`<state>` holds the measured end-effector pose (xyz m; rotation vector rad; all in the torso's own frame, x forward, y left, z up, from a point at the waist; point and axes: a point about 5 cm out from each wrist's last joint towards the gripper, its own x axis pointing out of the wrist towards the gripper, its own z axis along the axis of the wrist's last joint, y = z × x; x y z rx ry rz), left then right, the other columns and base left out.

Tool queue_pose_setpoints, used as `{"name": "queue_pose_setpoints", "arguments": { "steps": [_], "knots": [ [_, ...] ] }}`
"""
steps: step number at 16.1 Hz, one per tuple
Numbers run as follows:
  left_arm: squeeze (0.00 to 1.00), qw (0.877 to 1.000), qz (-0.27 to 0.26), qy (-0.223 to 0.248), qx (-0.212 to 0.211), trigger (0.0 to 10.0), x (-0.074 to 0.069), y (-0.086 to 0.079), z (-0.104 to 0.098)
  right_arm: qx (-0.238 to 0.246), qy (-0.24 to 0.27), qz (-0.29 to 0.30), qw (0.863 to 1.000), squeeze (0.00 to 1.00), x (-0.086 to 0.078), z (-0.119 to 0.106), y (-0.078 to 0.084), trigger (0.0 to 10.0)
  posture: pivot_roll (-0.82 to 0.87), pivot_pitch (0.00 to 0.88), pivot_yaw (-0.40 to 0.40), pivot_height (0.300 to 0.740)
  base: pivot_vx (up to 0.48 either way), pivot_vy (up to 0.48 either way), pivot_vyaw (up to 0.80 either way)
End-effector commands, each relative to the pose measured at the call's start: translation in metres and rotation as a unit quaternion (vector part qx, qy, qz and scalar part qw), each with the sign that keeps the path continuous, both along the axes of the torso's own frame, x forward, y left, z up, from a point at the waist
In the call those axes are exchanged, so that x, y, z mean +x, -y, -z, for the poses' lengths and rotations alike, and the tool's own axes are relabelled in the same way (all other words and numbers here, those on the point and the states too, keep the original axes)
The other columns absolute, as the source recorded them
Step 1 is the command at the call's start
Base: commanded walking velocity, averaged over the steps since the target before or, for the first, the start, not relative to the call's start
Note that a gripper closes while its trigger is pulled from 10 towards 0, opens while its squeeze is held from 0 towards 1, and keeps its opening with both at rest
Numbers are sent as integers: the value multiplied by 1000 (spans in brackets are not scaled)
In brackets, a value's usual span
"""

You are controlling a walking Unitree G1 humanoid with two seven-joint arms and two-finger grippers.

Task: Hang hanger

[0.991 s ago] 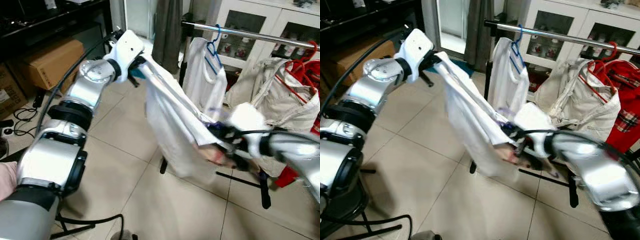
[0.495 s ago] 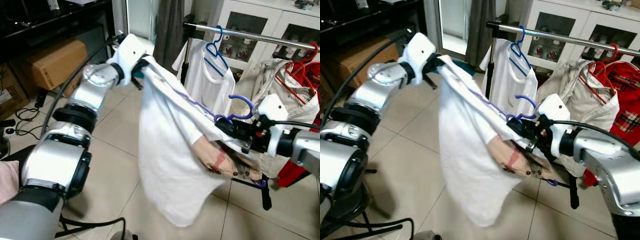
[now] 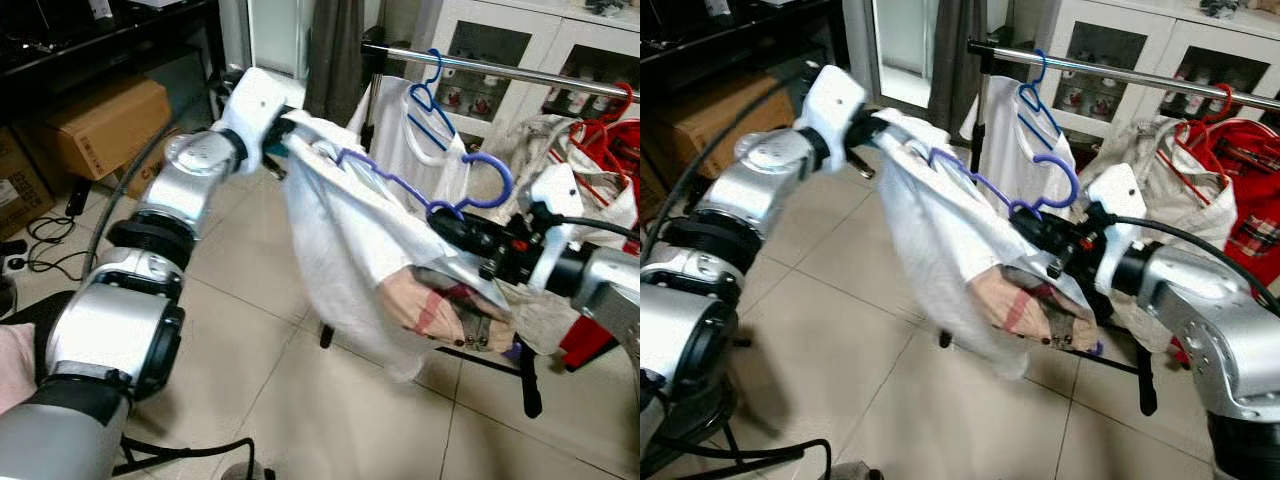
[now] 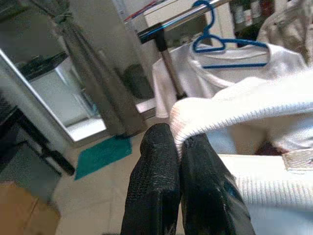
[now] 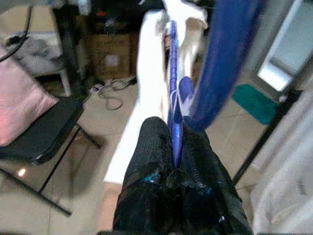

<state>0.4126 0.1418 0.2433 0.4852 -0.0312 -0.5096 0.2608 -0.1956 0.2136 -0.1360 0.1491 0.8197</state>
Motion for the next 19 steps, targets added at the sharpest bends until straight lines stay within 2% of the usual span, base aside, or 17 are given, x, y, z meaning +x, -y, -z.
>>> {"name": "queue_pose_setpoints", "arguments": {
  "steps": [1, 4, 5, 6, 7, 8, 10, 11, 12, 14, 15, 16, 17, 18, 19],
  "knots": [
    [0, 999, -41, 13, -4, 0, 2, -21, -11, -8, 9, 1, 1000, 0, -5, -6, 9, 0, -62, 0, -2, 740, 0, 0, 0],
    [0, 995, -96, 34, -16, 0, 4, -45, -23, 15, 1, -18, 1000, 0, -11, -11, 15, 0, -62, 0, -2, 740, 0, 0, 0],
    [0, 993, -110, 29, -25, 0, 4, -51, -22, 55, 9, -30, 998, 0, -12, -18, 13, 0, -62, 0, -2, 740, 0, 0, 0],
    [0, 993, -110, 23, -23, 0, 4, -51, -19, 73, 14, -35, 997, 0, -12, -21, 11, 0, -62, 0, -2, 740, 0, 0, 0],
    [0, 996, -91, 6, -14, 0, 3, -44, -9, 103, 20, -47, 993, 0, -12, -26, 7, 0, -57, 0, -8, 740, 0, 0, 0],
    [0, 998, -62, -5, -12, 0, 2, -32, -1, 75, 14, -48, 996, 0, -11, -22, 4, 0, -59, 0, -9, 740, 0, 0, 0],
    [0, 1000, -22, -1, -19, 0, 2, -11, -2, -21, 0, 7, 1000, 0, -1, -3, 5, 0, -59, 0, -11, 740, 0, 0, 0],
    [0, 1000, 9, 9, -22, 0, 1, 5, -8, -135, 8, 56, 989, 0, 9, 13, 4, 0, -62, 0, -9, 740, 0, 0, 0],
    [0, 999, 19, 18, -20, 0, 1, 12, -13, -196, 18, 45, 979, 0, 11, 21, -2, 0, -63, 0, -8, 740, 0, 0, 0],
    [0, 999, 34, 37, -17, 0, 1, 25, -25, -251, 2, 1, 968, 0, 5, 34, -23, 0, -63, 0, -9, 740, 0, 0, 0],
    [0, 998, 55, 38, -12, 0, -1, 37, -25, -261, -9, -10, 965, 0, 5, 40, -33, 0, -63, 0, -9, 740, 0, 0, 0],
    [0, 997, 72, 29, -6, 0, -3, 47, -17, -244, -8, 5, 970, 0, 9, 41, -39, 0, -61, 0, -10, 740, 0, 0, 0],
    [0, 996, 87, 0, 27, 0, -8, 58, 11, -217, -26, 16, 976, 0, 12, 45, -46, 0, -65, 0, -5, 740, 0, 0, 0],
    [0, 994, 92, -39, 45, 0, -16, 65, 44, -211, -39, 23, 976, 0, 13, 51, -51, 0, -67, 0, -5, 740, 0, 0, 0],
    [0, 991, 78, -68, 87, 0, -24, 66, 80, -228, -40, 28, 972, 0, 12, 57, -52, 0, -68, 0, -4, 740, 0, 0, 0]
  ]
}}
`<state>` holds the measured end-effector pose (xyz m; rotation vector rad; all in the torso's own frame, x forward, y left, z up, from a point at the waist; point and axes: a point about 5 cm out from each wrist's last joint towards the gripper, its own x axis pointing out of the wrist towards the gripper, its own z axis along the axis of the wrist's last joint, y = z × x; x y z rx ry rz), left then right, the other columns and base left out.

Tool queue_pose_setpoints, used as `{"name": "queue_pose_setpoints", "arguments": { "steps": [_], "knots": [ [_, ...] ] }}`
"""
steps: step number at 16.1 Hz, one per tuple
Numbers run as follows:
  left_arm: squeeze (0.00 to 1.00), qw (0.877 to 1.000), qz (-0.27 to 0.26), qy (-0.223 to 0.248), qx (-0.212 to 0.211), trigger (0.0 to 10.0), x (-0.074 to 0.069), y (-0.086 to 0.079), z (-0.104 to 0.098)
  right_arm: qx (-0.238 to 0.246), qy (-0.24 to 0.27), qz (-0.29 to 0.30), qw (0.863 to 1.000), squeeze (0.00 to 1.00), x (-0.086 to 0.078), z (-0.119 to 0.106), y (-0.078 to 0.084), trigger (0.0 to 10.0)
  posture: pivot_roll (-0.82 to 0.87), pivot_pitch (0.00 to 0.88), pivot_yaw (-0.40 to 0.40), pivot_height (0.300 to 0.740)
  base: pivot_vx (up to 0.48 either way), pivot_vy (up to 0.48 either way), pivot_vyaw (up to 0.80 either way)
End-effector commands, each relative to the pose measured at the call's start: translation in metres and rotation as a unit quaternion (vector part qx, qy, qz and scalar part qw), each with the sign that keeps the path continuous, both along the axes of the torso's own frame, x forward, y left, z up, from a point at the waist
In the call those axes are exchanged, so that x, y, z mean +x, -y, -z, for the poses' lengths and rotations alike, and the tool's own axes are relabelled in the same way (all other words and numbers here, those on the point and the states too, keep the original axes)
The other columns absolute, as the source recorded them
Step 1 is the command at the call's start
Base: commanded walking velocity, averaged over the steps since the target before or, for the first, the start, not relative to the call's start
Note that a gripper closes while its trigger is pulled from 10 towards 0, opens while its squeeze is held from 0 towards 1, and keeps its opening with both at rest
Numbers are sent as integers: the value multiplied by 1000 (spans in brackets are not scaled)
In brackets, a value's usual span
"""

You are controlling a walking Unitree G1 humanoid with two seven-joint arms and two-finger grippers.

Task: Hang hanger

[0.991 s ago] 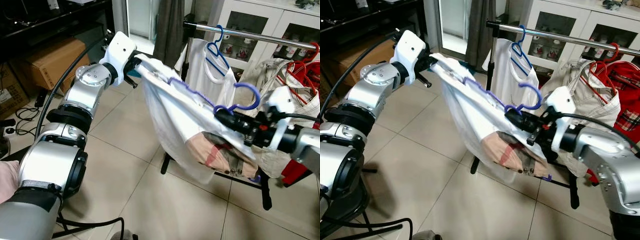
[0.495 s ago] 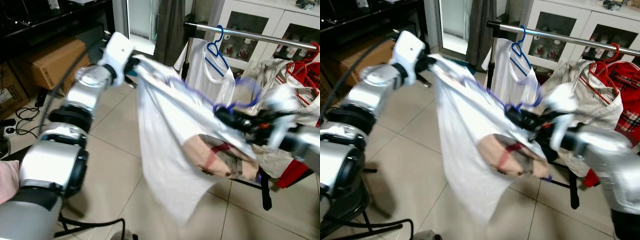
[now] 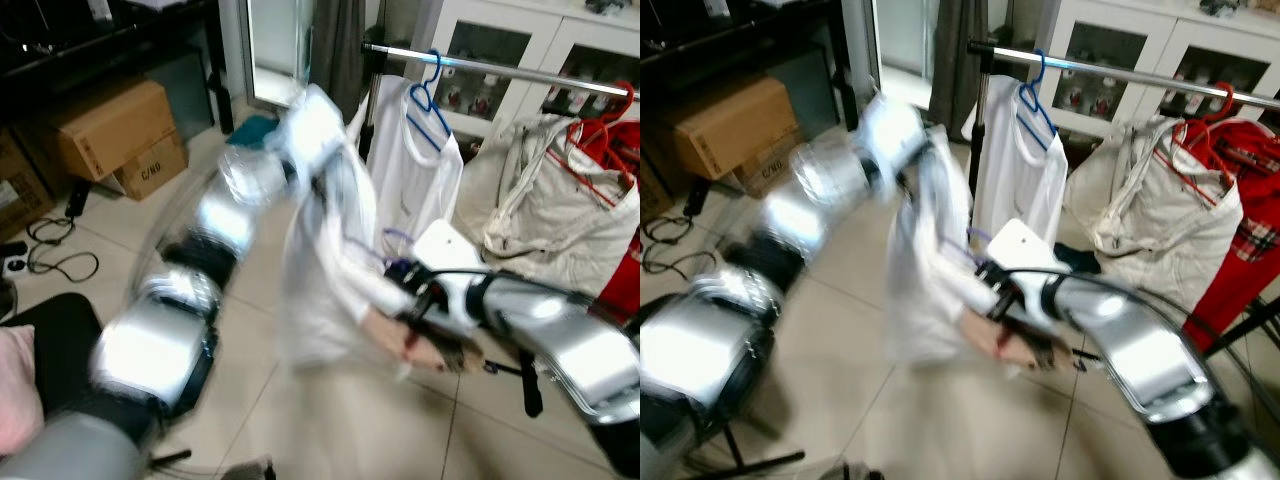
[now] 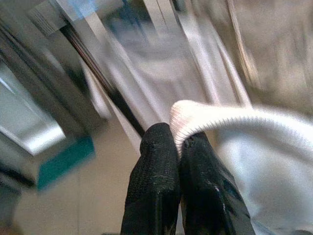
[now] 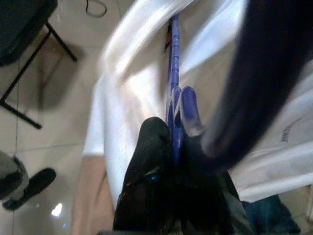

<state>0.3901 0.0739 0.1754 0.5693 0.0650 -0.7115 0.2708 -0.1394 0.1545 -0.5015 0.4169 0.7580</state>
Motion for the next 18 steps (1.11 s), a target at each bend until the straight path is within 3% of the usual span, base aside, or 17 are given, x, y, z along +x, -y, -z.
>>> {"name": "queue_pose_setpoints", "arguments": {
  "steps": [1, 6, 7, 8, 9, 10, 11, 12, 14, 15, 16, 17, 18],
  "knots": [
    [0, 999, -18, -13, 49, 0, -6, -4, 26, -18, 3, 19, 1000, 0, 1, -1, 5, 0, -74, 0, -3, 740, 0, 0, 0],
    [0, 995, -58, 26, 78, 0, -7, -9, 27, -77, -16, 16, 997, 0, -1, 7, 10, 0, -79, 0, -5, 740, 0, 0, 0],
    [0, 993, -66, 35, 90, 0, -6, -12, 27, -25, -33, 22, 999, 0, -1, 4, 5, 0, -79, 0, -5, 740, 0, 0, 0],
    [0, 990, -86, 43, 107, 0, -3, -25, 26, -88, -13, 31, 996, 0, 0, 2, 18, 0, -79, 0, -5, 740, 0, 0, 0],
    [0, 987, -98, 45, 116, 0, -1, -33, 26, -37, -21, 31, 999, 0, -1, -4, 17, 0, -76, 0, -6, 740, 0, 0, 0],
    [0, 985, -110, 47, 126, 0, 0, -43, 25, -14, -22, 49, 998, 0, -1, -11, 22, 0, -73, 0, -7, 740, 0, 0, 0],
    [0, 983, -118, 48, 135, 0, 0, -50, 25, -79, -2, 48, 996, 0, -1, -14, 36, 0, -74, 0, -6, 740, 0, 0, 0],
    [0, 981, -122, 50, 140, 0, 1, -55, 24, -25, -14, 40, 999, 0, -3, -20, 33, 0, -70, 0, -8, 740, 0, 0, 0],
    [0, 980, -130, 48, 143, 0, 2, -62, 24, -48, 0, 33, 998, 0, -8, -35, 49, 0, -75, 0, -3, 740, 0, 0, 0],
    [0, 980, -131, 49, 141, 0, 2, -63, 23, 14, -11, 39, 999, 0, -9, -42, 48, 0, -78, 0, 1, 740, 0, 0, 0],
    [0, 980, -131, 50, 139, 0, 2, -64, 21, -75, 14, 47, 996, 0, -7, -42, 61, 0, -78, 0, 1, 740, 0, 0, 0],
    [0, 983, -127, 51, 123, 0, 2, -60, 19, 29, -10, 40, 999, 0, -10, -48, 54, 0, -77, 0, 2, 740, 0, 0, 0],
    [0, 984, -124, 51, 118, 0, 3, -59, 18, 74, -20, 39, 996, 0, -11, -50, 51, 0, -77, 0, 2, 740, 0, 0, 0]
  ]
}}
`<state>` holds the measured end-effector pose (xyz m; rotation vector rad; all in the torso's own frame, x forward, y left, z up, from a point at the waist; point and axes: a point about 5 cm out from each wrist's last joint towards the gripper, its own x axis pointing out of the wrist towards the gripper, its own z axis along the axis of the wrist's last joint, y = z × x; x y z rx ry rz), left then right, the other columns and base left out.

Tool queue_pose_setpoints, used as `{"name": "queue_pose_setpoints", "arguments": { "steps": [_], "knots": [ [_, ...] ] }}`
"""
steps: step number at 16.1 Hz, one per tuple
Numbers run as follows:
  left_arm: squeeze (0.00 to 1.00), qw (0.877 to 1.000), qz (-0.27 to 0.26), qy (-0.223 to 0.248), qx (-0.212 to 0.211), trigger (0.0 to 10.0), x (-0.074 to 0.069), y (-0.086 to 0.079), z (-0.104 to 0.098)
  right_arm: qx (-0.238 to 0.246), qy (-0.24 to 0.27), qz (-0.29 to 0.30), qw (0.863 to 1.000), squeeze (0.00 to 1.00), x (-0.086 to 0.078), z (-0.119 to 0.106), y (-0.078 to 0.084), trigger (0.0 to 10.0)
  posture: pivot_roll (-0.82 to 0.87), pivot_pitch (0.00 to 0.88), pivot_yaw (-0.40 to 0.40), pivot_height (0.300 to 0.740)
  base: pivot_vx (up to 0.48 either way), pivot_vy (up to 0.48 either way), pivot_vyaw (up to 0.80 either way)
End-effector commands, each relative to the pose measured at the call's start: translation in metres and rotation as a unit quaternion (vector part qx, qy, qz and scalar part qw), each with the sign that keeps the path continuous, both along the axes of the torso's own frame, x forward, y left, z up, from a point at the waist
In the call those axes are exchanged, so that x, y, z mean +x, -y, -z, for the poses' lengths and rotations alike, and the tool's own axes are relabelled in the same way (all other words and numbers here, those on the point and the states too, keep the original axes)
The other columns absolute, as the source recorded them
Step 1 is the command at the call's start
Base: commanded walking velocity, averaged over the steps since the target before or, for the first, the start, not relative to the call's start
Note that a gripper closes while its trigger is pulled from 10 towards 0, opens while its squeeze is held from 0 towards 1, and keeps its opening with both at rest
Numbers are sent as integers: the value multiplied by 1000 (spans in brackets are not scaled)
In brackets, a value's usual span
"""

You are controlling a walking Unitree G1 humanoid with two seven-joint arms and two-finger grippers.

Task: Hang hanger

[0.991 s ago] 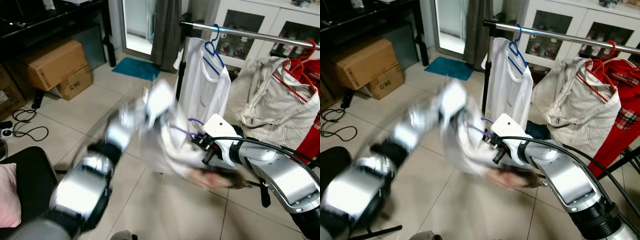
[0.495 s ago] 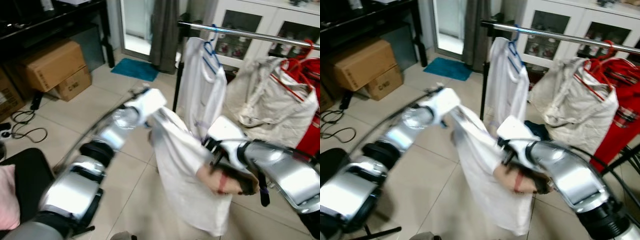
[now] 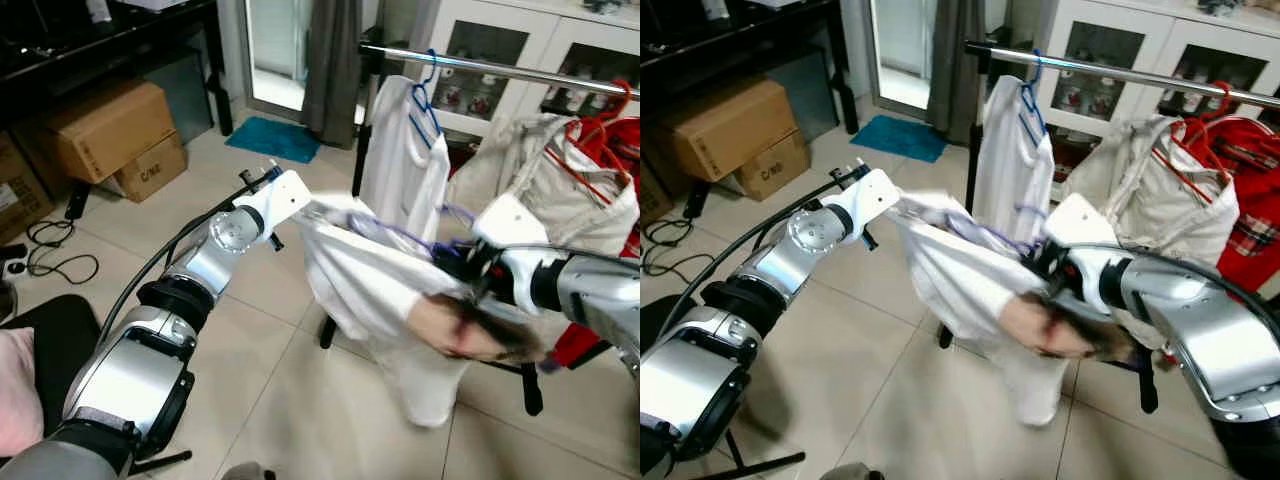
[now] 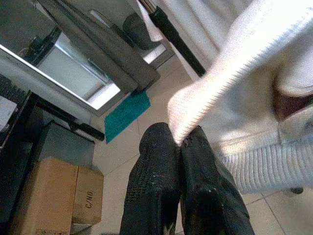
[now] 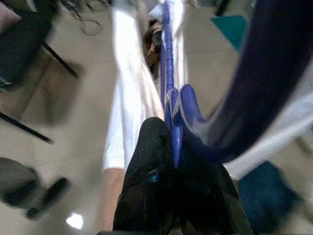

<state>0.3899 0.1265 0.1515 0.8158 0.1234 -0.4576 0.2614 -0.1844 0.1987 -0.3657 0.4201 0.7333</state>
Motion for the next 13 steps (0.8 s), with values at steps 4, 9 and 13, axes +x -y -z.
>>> {"name": "queue_pose_setpoints", "arguments": {
  "steps": [4, 9, 13],
  "knots": [
    [0, 996, 32, 9, -86, 0, 2, 20, -19, -53, 6, -65, 996, 0, -12, 4, -5, 0, -78, 0, 6, 740, 0, 0, 0],
    [0, 988, 32, -6, -148, 0, 6, 11, -36, 2, 32, -85, 996, 0, -18, -5, 6, 0, -81, 0, 14, 740, 0, 0, 0],
    [0, 987, 64, -36, -140, 0, 1, 1, -32, 30, 62, -27, 997, 0, -10, -16, 32, 0, -78, 0, 12, 740, 0, 0, 0]
  ]
}}
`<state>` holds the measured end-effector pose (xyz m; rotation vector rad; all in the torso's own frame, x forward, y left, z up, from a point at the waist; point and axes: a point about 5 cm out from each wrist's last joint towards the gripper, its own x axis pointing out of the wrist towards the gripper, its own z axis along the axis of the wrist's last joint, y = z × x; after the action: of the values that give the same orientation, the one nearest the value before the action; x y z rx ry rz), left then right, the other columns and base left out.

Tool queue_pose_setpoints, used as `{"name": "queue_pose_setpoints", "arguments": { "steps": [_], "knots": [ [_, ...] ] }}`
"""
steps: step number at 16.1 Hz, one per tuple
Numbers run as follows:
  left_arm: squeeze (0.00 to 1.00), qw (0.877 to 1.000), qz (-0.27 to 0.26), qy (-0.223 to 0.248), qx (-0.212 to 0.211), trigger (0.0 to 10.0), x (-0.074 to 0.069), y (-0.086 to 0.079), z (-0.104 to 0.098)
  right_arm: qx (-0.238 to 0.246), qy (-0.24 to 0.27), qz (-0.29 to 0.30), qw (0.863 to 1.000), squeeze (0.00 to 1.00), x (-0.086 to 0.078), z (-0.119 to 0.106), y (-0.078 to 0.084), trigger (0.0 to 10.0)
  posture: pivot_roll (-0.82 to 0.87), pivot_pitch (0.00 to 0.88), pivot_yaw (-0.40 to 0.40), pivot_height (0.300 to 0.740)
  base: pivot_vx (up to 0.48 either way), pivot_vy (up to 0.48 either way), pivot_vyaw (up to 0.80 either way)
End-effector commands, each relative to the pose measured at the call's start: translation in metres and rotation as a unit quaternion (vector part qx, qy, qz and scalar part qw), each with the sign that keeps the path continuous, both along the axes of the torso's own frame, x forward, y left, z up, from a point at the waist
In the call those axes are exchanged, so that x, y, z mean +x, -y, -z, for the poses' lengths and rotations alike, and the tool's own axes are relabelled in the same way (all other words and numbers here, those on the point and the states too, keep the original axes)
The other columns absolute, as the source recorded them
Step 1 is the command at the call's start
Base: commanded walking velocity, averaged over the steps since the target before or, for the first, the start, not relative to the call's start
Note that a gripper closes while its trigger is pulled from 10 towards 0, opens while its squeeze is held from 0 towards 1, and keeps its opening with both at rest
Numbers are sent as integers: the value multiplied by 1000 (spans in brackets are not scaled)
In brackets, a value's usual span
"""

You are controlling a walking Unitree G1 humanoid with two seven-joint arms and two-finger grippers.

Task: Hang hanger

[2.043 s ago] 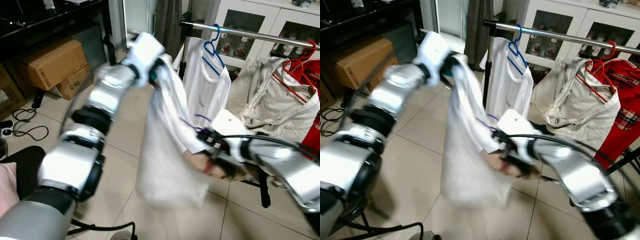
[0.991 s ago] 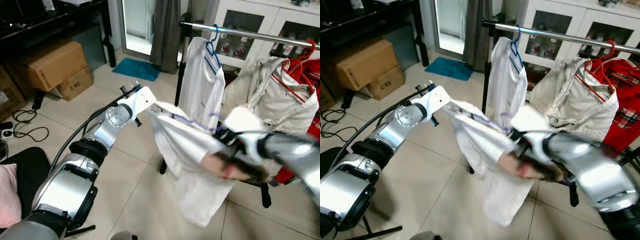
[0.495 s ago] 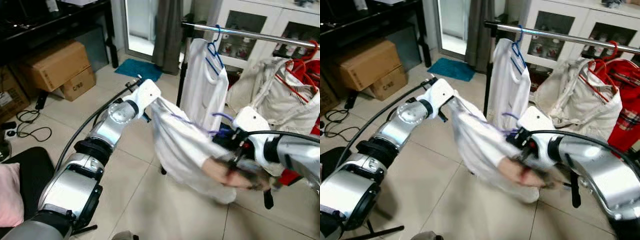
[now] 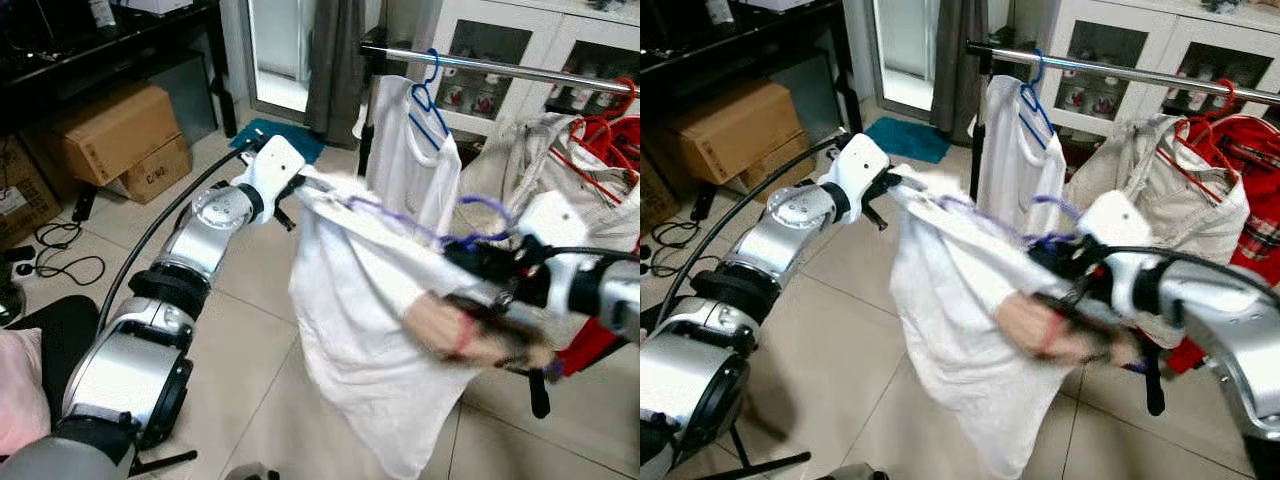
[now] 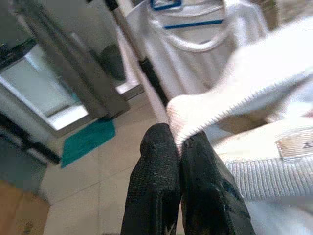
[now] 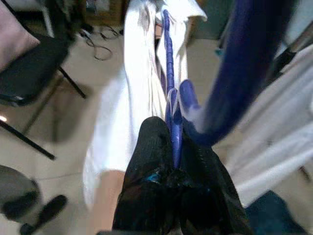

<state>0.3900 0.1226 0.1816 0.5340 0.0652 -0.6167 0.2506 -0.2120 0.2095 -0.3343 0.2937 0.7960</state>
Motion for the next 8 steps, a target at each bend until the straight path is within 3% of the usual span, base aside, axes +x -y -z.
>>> {"name": "queue_pose_setpoints", "arguments": {
  "steps": [1, 2, 3, 4, 5, 8],
  "knots": [
    [0, 1000, 9, -8, -7, 0, -1, -3, -2, -9, 9, 10, 1000, 0, -2, -5, 5, 0, -75, 0, 10, 740, 0, 0, 0],
    [0, 999, 22, -9, -32, 0, -3, 0, -6, -67, 11, 46, 997, 0, 3, 1, 13, 0, -79, 0, 11, 740, 0, 0, 0],
    [0, 998, 30, -10, -53, 0, -4, 2, -9, -104, 10, 38, 994, 0, 3, 7, 15, 0, -77, 0, 10, 740, 0, 0, 0],
    [0, 997, 34, -8, -74, 0, -4, 5, -15, -92, 5, 19, 996, 0, 1, 11, 11, 0, -74, 0, 6, 740, 0, 0, 0],
    [0, 997, 21, -3, -72, 0, -2, 3, -16, -41, 6, -1, 999, 0, -2, 9, 2, 0, -74, 0, 6, 740, 0, 0, 0],
    [0, 996, -51, 19, -67, 0, 6, -16, -23, 16, 21, -39, 999, 0, -7, -1, -5, 0, -72, 0, 5, 740, 0, 0, 0]
  ]
}}
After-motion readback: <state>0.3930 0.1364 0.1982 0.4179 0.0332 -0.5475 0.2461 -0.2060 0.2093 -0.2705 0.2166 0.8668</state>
